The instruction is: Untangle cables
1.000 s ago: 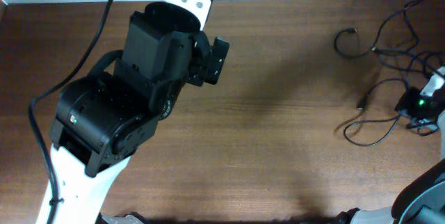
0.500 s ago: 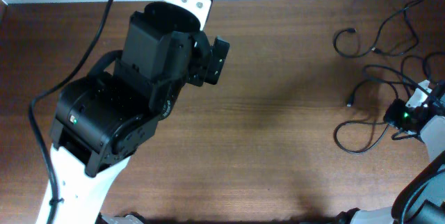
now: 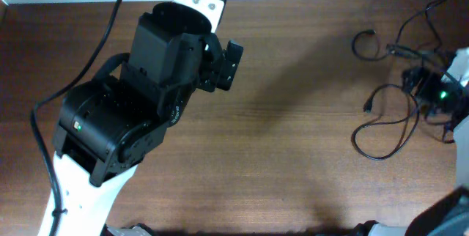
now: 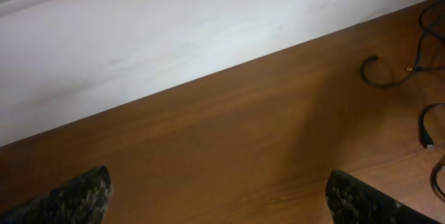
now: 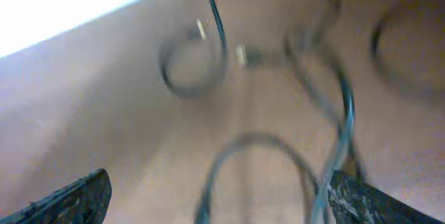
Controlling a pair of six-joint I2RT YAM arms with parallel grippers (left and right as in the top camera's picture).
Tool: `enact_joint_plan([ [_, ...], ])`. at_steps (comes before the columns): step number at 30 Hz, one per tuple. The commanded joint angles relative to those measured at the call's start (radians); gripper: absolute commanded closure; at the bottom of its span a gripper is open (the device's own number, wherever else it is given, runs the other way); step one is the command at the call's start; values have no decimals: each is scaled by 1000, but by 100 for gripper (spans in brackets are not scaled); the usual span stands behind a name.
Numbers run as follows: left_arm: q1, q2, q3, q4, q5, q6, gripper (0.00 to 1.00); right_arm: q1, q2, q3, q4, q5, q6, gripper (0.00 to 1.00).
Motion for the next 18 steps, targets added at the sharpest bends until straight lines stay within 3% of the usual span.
enact_joint_plan([
  [1,3,2,3,5,11,12,1,60,-52,116,0,125,-1,1],
  [6,3,2,3,2,11,12,1,122,-12,152,61,208,-56,1],
  [13,3,2,3,-6,11,12,1,134,191,166,169,257,-79,1],
  [18,3,2,3,-5,10,12,1,172,385,328,128,368,-61,1],
])
